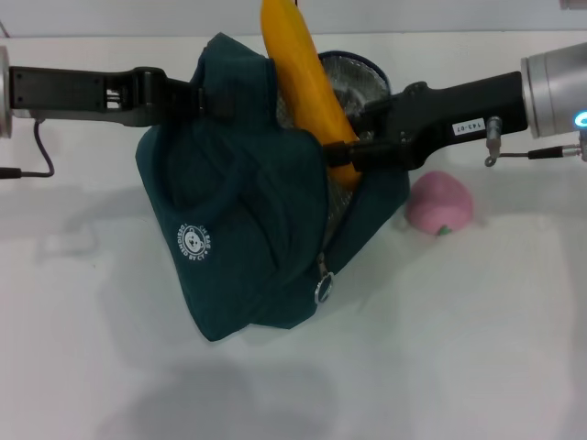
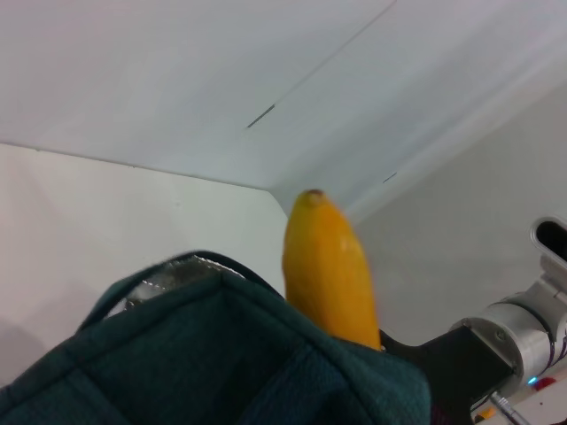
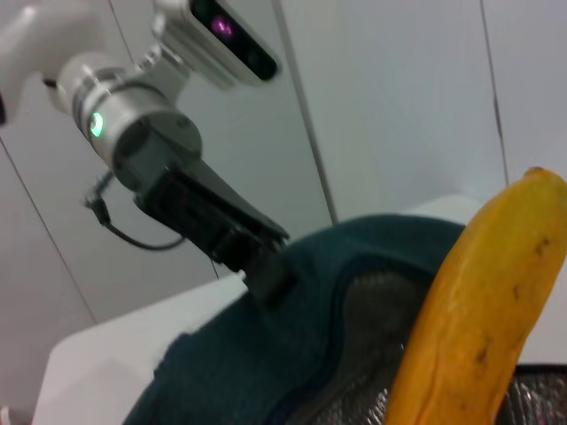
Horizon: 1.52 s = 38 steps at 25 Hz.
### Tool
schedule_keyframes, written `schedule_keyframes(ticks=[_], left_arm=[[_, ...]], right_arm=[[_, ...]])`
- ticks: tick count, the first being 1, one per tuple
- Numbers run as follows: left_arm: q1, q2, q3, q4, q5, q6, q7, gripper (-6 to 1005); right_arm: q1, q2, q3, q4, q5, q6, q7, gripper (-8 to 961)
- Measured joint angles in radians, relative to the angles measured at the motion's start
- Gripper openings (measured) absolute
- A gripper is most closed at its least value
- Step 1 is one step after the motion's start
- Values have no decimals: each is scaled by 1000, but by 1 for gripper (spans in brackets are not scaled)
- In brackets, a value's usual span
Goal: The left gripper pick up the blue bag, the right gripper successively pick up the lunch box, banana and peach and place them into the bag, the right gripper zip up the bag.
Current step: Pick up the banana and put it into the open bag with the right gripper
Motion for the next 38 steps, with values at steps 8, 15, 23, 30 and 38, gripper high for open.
schedule_keyframes(ticks=[8,15,23,30,38], left_arm=[[-3,-2,0,0,-11,-3,1,67],[-5,-5,0,0,-23,-20,3,68],[-3,-7,0,-9,-24,-39,0,69],[-4,-7,5,-10,-24,-39,3,69],[-4,-7,6,-11,-21,-39,3,70]], right_arm=[[32,-6,-2,-26,-56,-33,65,439],[75,-8,-3,-26,-130,-75,121,438],[93,-21,-3,-26,-155,-101,143,438],[112,-16,-4,-32,-207,-108,162,446],[106,-13,3,-63,-207,-115,156,476]])
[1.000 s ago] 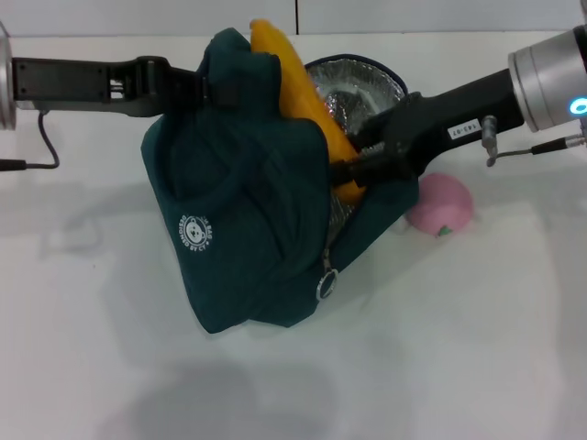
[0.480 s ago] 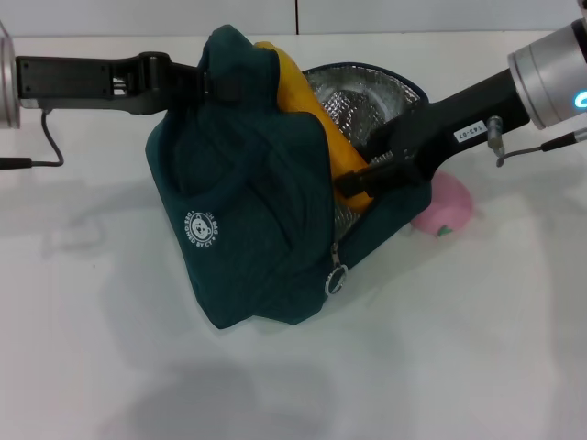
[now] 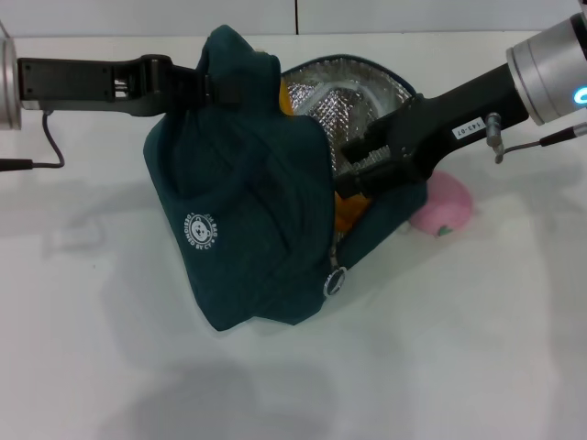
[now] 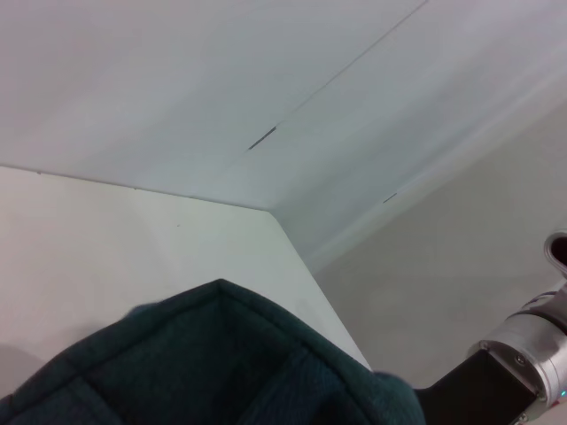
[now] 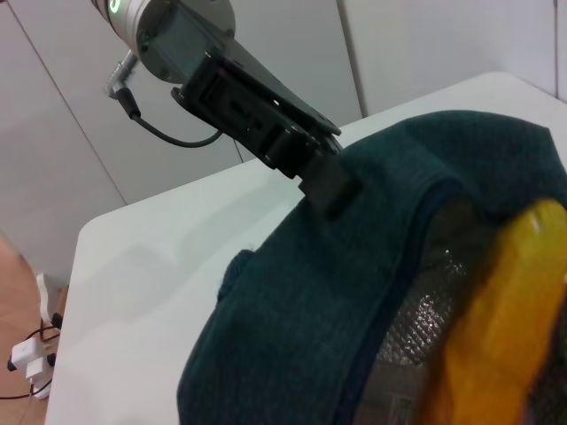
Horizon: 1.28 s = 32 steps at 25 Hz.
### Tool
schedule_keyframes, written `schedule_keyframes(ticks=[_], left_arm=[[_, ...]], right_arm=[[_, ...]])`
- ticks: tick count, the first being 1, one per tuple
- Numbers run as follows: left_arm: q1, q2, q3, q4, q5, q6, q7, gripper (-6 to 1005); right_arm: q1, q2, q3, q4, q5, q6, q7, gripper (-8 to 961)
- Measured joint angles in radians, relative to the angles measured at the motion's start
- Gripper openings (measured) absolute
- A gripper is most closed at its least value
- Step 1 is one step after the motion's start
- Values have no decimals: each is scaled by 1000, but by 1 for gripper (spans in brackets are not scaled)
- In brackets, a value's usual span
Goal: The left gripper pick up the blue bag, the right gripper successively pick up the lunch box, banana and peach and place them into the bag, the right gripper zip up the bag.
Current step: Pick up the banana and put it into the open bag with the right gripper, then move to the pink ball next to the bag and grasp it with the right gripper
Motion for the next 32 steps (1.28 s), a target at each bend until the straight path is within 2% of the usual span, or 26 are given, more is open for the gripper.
schedule_keyframes(ticks=[4,7,11,14,17,20,22,24,27,31,32], left_arm=[[-1,0,0,0,1,0,0,70],[-1,0,0,0,1,1,0,71],[-1,0,0,0,1,2,0,71],[1,1,0,0,1,2,-1,71],[1,1,0,0,2,2,-3,72],[0,1,0,0,3,1,-3,72],[-2,1,1,0,4,1,-4,72],[-5,0,1,0,4,1,-5,72],[-10,0,1,0,7,0,-6,72],[-21,-1,3,-1,14,0,-4,73],[-25,-2,3,-1,21,0,-3,73]], right_arm=[[-1,-1,1,0,0,3,-1,567],[-9,-3,20,-16,7,7,-2,565],[-44,-2,116,-89,9,1,13,562],[-72,-13,178,-147,4,2,67,560],[-97,-53,204,-188,-1,2,162,558],[-99,-110,200,-196,-35,-22,263,558],[-81,-136,199,-194,-112,-56,331,558],[-50,-149,199,-180,-204,-91,384,559],[17,-146,202,-120,-349,-130,429,560],[92,-109,201,1,-484,-126,434,561],[92,-109,201,1,-484,-126,434,562]])
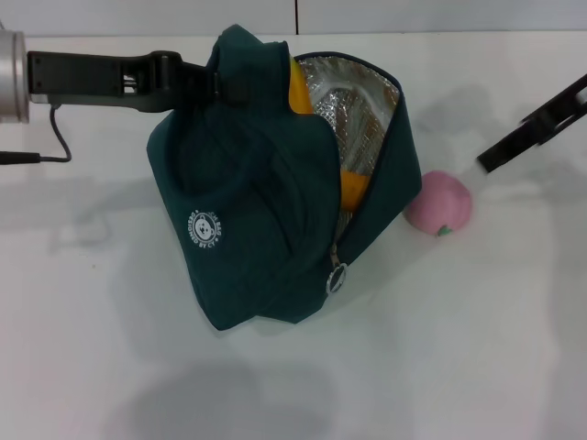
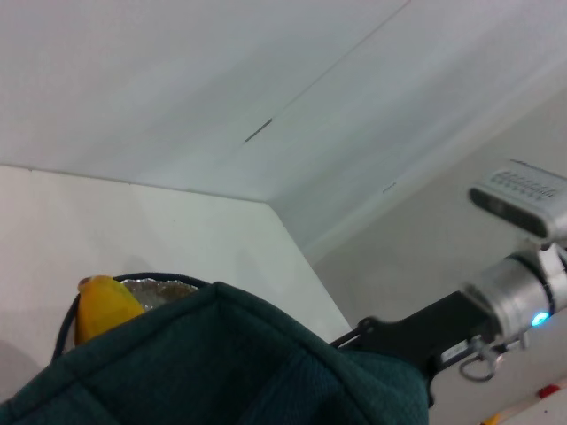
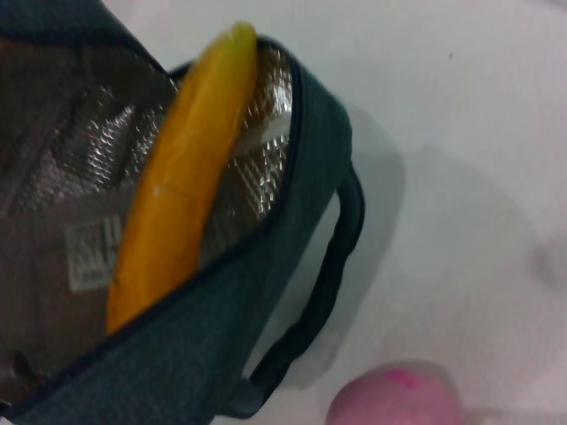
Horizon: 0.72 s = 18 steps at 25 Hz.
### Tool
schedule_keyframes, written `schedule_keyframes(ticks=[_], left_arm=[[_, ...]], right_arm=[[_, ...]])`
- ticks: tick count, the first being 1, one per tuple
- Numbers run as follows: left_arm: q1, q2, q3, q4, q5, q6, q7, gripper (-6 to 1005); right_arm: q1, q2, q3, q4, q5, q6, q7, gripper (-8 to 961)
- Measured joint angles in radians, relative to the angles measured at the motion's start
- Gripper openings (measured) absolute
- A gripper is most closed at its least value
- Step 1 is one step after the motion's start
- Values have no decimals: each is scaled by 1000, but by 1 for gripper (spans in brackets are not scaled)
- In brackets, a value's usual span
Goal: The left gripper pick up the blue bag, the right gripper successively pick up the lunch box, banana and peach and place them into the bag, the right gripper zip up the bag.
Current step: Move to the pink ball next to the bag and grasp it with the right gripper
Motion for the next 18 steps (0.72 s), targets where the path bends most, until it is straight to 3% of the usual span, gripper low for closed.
schedule_keyframes(ticks=[1,2,8,12,18], left_arm=[[-2,0,0,0,3,0,0,73],[-5,-1,0,0,8,0,1,73],[-9,-1,0,0,14,-2,3,74],[-10,-1,0,0,14,-2,17,74],[-2,-1,0,0,14,-2,27,74]], right_arm=[[20,37,-2,41,-60,40,-3,562],[23,54,-2,46,-81,61,-5,562],[22,116,-8,53,-114,146,-9,564],[21,126,-39,81,-82,172,-10,566],[19,124,-86,64,-52,169,-14,567]])
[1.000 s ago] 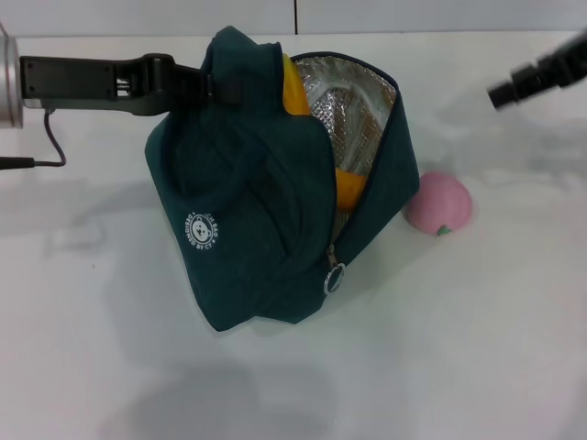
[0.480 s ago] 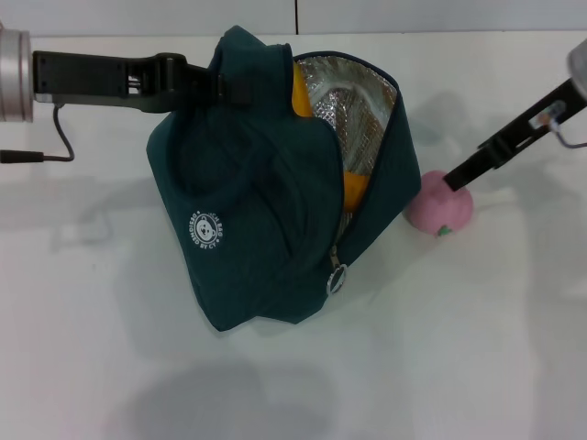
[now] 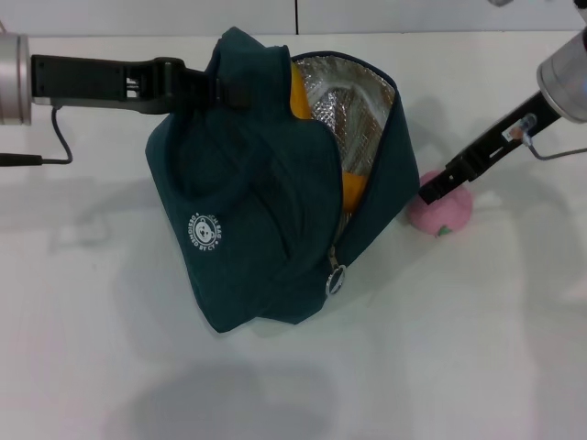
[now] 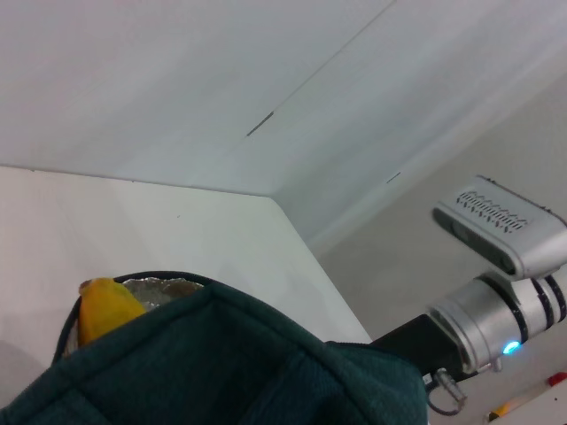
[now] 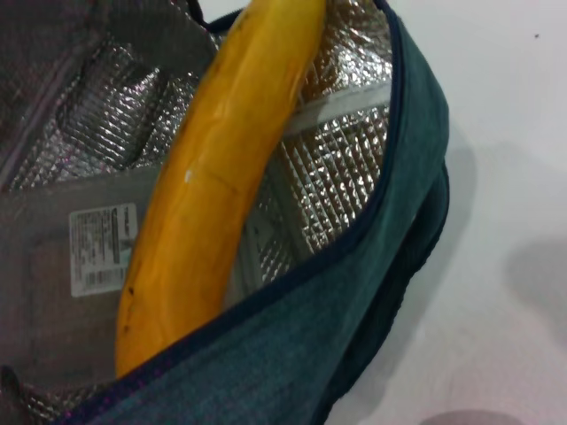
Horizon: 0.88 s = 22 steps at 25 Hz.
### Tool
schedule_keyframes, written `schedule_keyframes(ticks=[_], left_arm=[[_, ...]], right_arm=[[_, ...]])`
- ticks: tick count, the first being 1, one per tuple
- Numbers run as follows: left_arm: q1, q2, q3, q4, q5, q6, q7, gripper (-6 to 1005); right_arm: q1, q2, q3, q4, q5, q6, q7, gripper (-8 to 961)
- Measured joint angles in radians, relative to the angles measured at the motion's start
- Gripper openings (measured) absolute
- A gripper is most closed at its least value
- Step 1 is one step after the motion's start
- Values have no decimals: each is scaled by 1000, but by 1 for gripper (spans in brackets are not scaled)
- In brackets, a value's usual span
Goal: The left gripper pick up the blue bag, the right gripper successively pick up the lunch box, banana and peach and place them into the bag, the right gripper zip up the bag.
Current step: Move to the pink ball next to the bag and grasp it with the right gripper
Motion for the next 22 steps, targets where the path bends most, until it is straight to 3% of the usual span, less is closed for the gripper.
schedule_keyframes(ticks=[9,22], left_arm=[[2,0,0,0,0,0,8,75],[3,-2,0,0,0,0,8,76]], right_arm=[[-2,-2,-2,-11,-27,-3,12,809],[-6,4,-8,26,-55,42,11,809]])
